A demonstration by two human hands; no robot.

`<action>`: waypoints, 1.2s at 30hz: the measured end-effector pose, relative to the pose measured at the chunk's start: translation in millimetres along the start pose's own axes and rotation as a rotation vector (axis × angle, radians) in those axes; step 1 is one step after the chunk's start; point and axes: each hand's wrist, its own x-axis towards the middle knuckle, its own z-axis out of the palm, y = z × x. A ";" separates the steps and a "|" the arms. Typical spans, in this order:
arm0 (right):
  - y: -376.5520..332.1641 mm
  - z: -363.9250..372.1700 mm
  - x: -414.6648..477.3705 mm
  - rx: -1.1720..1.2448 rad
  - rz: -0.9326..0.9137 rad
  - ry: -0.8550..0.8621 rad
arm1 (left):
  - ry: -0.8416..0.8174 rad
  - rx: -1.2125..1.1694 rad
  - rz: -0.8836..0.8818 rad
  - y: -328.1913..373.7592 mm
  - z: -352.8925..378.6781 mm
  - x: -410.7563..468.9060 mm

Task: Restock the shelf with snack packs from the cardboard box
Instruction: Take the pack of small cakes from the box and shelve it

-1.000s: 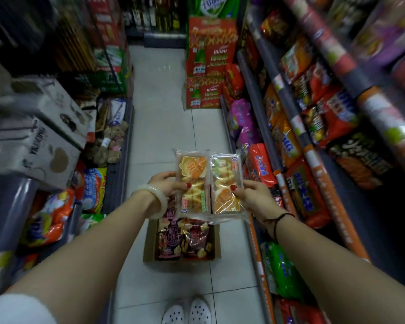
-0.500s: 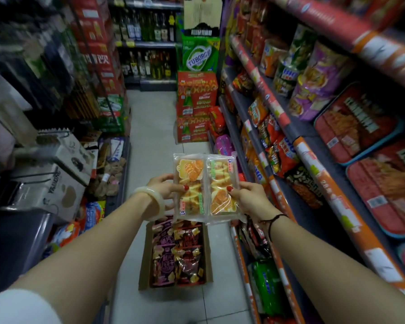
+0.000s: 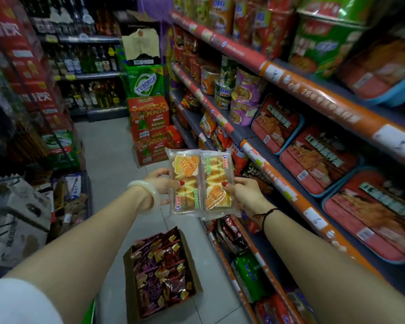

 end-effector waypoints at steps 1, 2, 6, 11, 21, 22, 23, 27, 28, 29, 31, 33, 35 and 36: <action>0.4 -3.1 -7.0 0.017 0.005 0.021 | -0.027 0.019 0.004 2.8 1.6 -3.0; 1.1 -6.2 -13.8 0.039 0.005 0.047 | -0.054 0.040 0.009 5.4 3.3 -5.1; 10.8 -16.5 -39.2 0.084 0.015 0.136 | -0.159 0.132 0.033 9.1 14.0 -14.2; 25.0 -34.5 -71.7 0.143 0.009 0.268 | -0.263 0.196 0.080 5.3 37.5 -23.6; 57.9 -89.1 -160.5 0.249 0.068 0.513 | -0.520 0.376 0.100 -10.7 112.7 -51.0; 61.5 -95.9 -168.7 0.248 0.082 0.537 | -0.544 0.401 0.104 -11.6 122.0 -56.6; 65.2 -102.8 -176.2 0.242 0.096 0.560 | -0.570 0.416 0.106 -13.0 131.8 -62.4; 79.6 -131.8 -203.4 0.266 0.122 0.656 | -0.661 0.465 0.109 -21.5 171.5 -81.8; 82.4 -139.3 -210.0 0.281 0.118 0.677 | -0.673 0.470 0.109 -24.1 181.0 -87.0; 84.6 -146.5 -216.7 0.295 0.113 0.692 | -0.683 0.469 0.106 -26.9 191.5 -91.1; 91.0 -161.4 -228.1 0.315 0.105 0.722 | -0.712 0.481 0.102 -31.8 211.5 -99.9; 99.9 -177.3 -239.0 0.340 0.108 0.753 | -0.743 0.492 0.107 -36.9 231.1 -110.9; 109.2 -194.2 -249.6 0.364 0.102 0.782 | -0.773 0.513 0.114 -43.6 252.9 -118.4; 114.1 -202.9 -253.7 0.370 0.097 0.796 | -0.789 0.512 0.105 -47.4 262.9 -123.5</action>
